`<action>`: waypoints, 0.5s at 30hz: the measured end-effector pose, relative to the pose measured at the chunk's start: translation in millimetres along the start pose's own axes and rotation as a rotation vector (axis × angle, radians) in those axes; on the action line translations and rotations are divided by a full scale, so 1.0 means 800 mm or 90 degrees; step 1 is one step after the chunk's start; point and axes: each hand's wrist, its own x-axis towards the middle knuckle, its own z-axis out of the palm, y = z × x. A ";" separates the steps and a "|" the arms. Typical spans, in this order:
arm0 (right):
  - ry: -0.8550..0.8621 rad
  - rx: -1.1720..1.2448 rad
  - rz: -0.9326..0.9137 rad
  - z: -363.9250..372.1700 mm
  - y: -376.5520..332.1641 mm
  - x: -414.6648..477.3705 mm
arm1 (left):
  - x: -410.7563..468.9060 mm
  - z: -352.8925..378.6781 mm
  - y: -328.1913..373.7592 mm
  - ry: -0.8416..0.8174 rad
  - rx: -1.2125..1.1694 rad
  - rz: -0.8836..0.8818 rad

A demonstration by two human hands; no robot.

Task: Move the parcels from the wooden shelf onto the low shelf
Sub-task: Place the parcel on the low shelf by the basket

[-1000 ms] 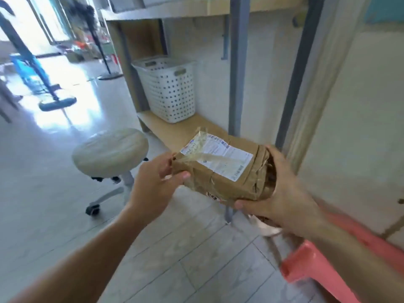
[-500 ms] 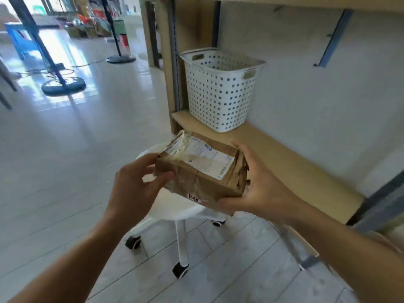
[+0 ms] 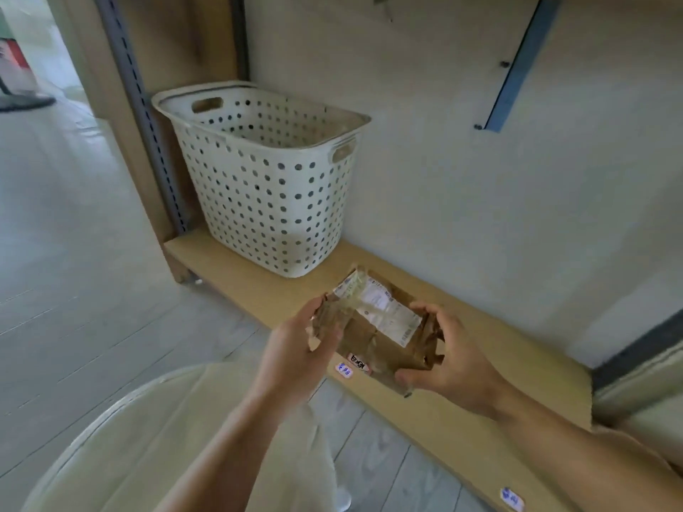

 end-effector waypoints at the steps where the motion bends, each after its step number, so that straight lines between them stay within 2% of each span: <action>1: 0.007 -0.004 0.009 0.012 0.012 0.019 | 0.020 0.007 -0.014 -0.014 0.019 -0.015; 4: 0.014 -0.033 0.033 0.040 0.050 0.055 | 0.070 0.030 -0.043 -0.069 0.107 -0.070; 8: 0.075 -0.097 0.067 0.045 0.085 0.090 | 0.121 0.056 -0.065 -0.166 0.162 -0.083; 13: -0.014 -0.215 0.139 0.051 0.114 0.121 | 0.141 0.074 -0.101 -0.346 0.188 -0.185; 15: -0.020 -0.230 0.156 0.056 0.115 0.119 | 0.141 0.074 -0.100 -0.345 0.176 -0.200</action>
